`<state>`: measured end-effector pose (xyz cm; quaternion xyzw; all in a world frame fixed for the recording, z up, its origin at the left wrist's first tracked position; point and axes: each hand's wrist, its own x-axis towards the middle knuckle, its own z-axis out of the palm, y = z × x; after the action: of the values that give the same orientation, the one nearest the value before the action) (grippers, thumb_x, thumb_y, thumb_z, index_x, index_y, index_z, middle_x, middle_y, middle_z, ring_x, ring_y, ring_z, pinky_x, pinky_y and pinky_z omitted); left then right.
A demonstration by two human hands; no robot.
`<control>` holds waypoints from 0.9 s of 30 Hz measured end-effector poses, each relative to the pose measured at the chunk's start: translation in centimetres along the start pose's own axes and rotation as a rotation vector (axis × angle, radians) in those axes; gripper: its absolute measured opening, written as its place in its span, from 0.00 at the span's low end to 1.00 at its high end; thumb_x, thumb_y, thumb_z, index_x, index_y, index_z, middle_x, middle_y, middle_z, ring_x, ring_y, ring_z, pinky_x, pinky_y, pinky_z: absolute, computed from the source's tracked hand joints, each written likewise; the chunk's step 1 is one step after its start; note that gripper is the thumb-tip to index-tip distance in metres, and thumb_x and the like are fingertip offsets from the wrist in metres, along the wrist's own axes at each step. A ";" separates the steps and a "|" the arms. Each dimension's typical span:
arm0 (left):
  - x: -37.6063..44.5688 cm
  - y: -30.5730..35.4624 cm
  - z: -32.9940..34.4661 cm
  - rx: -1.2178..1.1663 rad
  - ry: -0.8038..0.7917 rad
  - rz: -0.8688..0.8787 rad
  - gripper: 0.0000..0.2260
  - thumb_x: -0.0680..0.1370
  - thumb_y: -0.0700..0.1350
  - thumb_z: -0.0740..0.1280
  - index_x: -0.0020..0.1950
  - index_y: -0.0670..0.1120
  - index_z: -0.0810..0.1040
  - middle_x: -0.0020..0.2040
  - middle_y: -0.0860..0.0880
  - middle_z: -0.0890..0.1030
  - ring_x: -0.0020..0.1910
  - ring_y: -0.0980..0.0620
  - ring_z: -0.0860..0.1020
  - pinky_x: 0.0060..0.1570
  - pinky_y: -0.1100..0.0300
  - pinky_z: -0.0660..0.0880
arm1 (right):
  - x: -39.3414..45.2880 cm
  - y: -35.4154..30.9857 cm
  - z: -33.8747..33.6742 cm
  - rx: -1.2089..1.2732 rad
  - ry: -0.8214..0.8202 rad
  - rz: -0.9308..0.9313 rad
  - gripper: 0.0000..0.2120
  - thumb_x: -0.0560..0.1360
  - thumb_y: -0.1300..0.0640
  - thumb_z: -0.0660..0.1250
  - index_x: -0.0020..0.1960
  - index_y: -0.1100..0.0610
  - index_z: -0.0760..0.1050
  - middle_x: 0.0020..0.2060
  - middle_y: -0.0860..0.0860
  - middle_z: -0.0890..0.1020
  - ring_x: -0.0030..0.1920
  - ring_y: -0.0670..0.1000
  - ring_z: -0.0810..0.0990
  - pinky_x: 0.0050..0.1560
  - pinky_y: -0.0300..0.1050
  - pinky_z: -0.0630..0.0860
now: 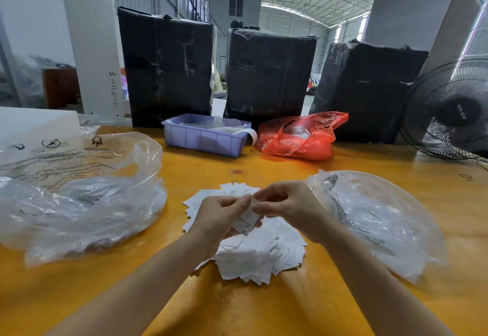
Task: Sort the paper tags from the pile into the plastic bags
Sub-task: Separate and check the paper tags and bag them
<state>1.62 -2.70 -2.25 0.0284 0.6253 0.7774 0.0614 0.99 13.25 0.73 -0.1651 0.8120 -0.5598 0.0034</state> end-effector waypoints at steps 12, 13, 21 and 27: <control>0.4 0.4 -0.8 0.050 -0.028 -0.200 0.16 0.76 0.49 0.67 0.54 0.38 0.79 0.47 0.38 0.84 0.45 0.43 0.84 0.36 0.59 0.80 | 0.4 0.7 0.2 0.256 0.222 0.165 0.06 0.68 0.68 0.73 0.43 0.62 0.79 0.35 0.56 0.81 0.32 0.48 0.79 0.32 0.36 0.76; 0.5 0.5 -1.2 0.060 -0.053 -0.206 0.13 0.75 0.46 0.69 0.52 0.37 0.79 0.46 0.38 0.84 0.43 0.44 0.84 0.35 0.60 0.80 | 0.4 0.7 0.1 0.260 0.248 0.175 0.05 0.69 0.68 0.73 0.42 0.62 0.78 0.35 0.56 0.80 0.32 0.49 0.79 0.32 0.37 0.76; 0.6 3.8 -3.4 0.117 0.027 -0.091 0.01 0.71 0.35 0.72 0.41 0.39 0.81 0.34 0.42 0.84 0.32 0.49 0.83 0.29 0.64 0.78 | 0.2 0.2 -0.7 0.195 0.288 0.100 0.04 0.71 0.68 0.71 0.45 0.63 0.79 0.37 0.59 0.83 0.35 0.52 0.81 0.37 0.40 0.80; -0.1 10.2 -12.8 0.557 0.612 0.295 0.03 0.73 0.37 0.71 0.40 0.44 0.81 0.38 0.46 0.81 0.33 0.52 0.80 0.35 0.60 0.80 | -0.1 -1.0 -5.7 0.030 0.400 -0.074 0.05 0.67 0.57 0.75 0.42 0.54 0.81 0.37 0.51 0.85 0.37 0.51 0.84 0.31 0.35 0.79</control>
<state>-0.41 -17.25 4.96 -0.0986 0.7898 0.5521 -0.2483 0.23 18.16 3.77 -0.0802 0.7815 -0.5933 -0.1758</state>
